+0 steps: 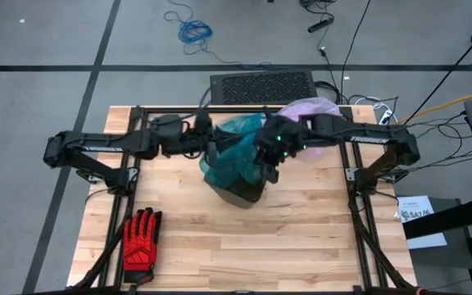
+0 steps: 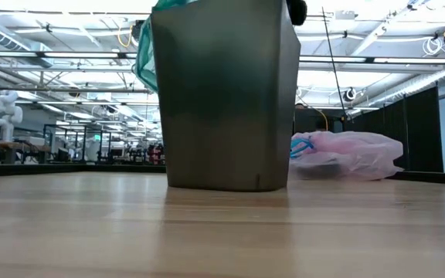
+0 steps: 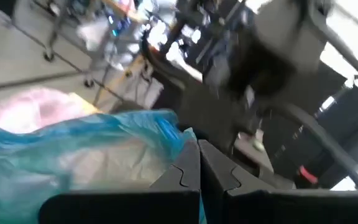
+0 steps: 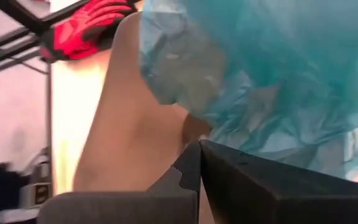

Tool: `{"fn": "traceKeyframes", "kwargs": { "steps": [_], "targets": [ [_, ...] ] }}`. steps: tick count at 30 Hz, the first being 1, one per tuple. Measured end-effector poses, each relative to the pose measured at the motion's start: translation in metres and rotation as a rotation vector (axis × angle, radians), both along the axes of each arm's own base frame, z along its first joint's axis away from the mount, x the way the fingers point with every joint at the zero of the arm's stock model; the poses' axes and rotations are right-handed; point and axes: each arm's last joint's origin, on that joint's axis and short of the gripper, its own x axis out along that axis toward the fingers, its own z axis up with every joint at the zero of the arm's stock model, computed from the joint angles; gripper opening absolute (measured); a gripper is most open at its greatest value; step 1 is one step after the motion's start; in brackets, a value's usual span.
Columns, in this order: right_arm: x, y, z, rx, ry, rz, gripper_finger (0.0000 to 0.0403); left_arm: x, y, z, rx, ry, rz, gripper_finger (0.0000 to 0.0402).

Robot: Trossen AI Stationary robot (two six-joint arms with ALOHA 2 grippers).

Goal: Place trash/remove bag and relplace
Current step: Insert the blue trash bag into the trash bin

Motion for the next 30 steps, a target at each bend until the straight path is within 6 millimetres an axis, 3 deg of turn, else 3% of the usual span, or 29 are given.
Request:
{"fn": "traceKeyframes", "kwargs": {
  "steps": [4, 10, 22, 30],
  "targets": [
    [-0.001, -0.003, 0.002, 0.095, -0.017, 0.063, 0.0000, 0.012, -0.004, -0.009, -0.040, 0.018, -0.110, 0.0000],
    [-0.009, 0.009, 0.025, 0.176, -0.007, 0.138, 0.0000, 0.020, -0.010, -0.010, -0.055, -0.003, -0.198, 0.0000],
    [0.029, 0.002, 0.056, 0.130, -0.047, 0.126, 0.0000, 0.020, -0.024, -0.007, -0.039, 0.007, -0.330, 0.0000],
    [0.010, 0.005, 0.057, 0.136, 0.151, 0.089, 0.0000, 0.020, -0.023, -0.009, -0.032, 0.017, -0.316, 0.0000]
  ]
}}
